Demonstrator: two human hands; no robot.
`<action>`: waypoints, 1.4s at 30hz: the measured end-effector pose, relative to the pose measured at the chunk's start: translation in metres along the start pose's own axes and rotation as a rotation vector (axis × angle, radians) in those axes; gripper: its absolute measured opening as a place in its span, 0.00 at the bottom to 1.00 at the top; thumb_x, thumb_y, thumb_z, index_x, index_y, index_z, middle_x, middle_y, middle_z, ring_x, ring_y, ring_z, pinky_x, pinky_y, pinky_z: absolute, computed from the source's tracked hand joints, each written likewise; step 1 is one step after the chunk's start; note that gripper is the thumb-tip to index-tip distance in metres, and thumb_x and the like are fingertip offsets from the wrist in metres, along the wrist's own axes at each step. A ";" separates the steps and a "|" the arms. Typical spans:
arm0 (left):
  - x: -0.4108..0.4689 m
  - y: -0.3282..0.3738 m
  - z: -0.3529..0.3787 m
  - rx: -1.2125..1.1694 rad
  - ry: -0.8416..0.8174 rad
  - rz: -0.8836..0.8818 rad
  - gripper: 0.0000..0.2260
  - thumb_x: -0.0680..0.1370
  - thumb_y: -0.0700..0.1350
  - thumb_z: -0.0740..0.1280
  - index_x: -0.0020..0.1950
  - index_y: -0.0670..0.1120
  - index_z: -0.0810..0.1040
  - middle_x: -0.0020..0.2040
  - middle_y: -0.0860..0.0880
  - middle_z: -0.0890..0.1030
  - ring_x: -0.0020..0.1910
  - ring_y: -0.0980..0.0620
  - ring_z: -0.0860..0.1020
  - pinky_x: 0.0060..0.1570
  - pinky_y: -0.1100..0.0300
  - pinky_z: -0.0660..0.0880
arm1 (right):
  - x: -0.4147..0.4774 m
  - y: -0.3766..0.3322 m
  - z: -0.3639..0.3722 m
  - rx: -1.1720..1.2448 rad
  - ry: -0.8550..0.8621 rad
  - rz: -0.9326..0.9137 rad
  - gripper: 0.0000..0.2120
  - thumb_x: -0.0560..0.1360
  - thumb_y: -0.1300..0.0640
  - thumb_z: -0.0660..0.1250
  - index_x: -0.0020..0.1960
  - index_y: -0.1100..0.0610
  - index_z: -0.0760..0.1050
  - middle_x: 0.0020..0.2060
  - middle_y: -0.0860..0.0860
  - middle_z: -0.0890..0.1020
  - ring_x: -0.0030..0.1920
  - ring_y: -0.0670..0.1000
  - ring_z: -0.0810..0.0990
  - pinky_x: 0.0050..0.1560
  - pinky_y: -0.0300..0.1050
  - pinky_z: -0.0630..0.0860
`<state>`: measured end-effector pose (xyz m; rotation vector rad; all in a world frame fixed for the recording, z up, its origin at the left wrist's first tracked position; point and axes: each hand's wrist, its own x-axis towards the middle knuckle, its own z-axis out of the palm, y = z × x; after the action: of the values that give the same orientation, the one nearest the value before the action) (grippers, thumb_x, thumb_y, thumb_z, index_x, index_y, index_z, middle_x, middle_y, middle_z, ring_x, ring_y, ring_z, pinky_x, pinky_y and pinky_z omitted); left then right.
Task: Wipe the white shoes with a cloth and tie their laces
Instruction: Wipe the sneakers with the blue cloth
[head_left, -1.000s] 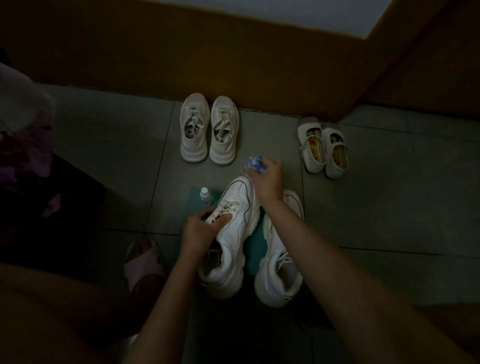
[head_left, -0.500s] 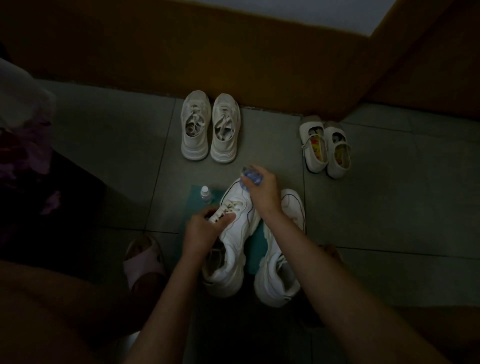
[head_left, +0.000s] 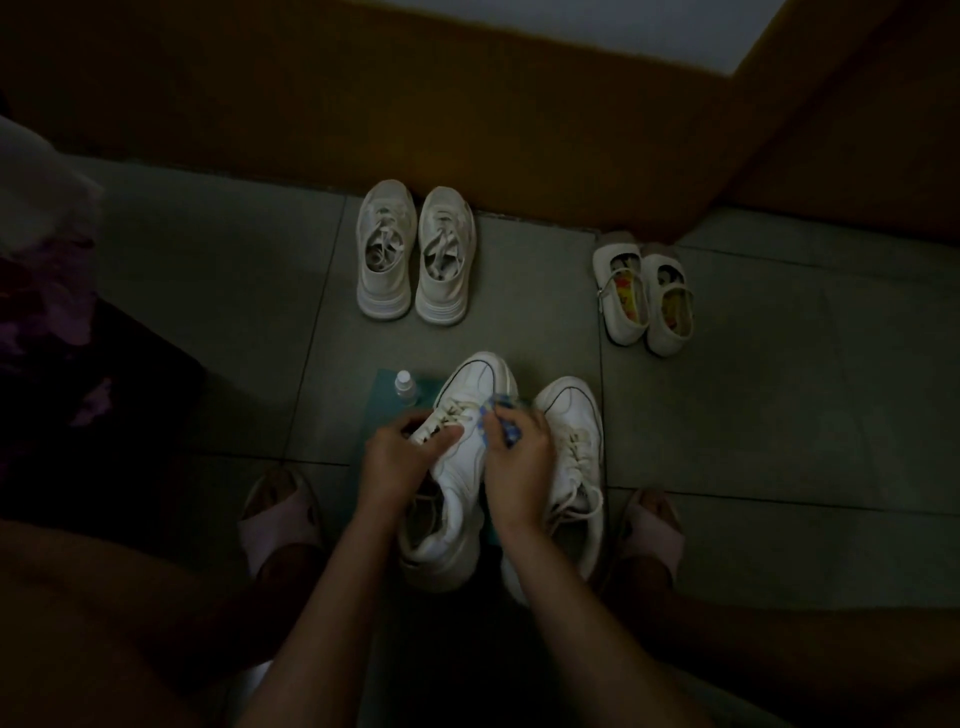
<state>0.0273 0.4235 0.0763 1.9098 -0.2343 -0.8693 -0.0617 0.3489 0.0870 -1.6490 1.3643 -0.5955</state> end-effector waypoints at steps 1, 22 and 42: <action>-0.001 0.001 -0.001 -0.022 0.001 -0.004 0.11 0.70 0.45 0.75 0.50 0.45 0.81 0.41 0.51 0.83 0.40 0.57 0.80 0.39 0.67 0.76 | -0.007 0.001 0.000 0.017 -0.005 0.022 0.06 0.74 0.58 0.68 0.49 0.58 0.80 0.49 0.52 0.78 0.49 0.51 0.79 0.52 0.47 0.78; -0.002 0.002 -0.001 -0.135 -0.005 -0.062 0.12 0.70 0.45 0.75 0.51 0.44 0.82 0.45 0.48 0.84 0.45 0.51 0.82 0.48 0.55 0.79 | 0.050 -0.022 0.011 -0.123 -0.088 -0.059 0.11 0.76 0.59 0.66 0.57 0.61 0.79 0.54 0.56 0.76 0.54 0.54 0.76 0.54 0.43 0.72; 0.000 -0.001 0.002 -0.118 0.006 -0.086 0.12 0.69 0.48 0.75 0.50 0.46 0.82 0.45 0.47 0.84 0.46 0.50 0.82 0.50 0.54 0.78 | -0.003 -0.016 0.002 0.086 0.054 0.024 0.07 0.74 0.57 0.69 0.52 0.56 0.78 0.52 0.53 0.77 0.52 0.48 0.76 0.55 0.42 0.76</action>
<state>0.0262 0.4227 0.0750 1.8225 -0.0953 -0.9147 -0.0523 0.3521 0.1000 -1.5558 1.3770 -0.6798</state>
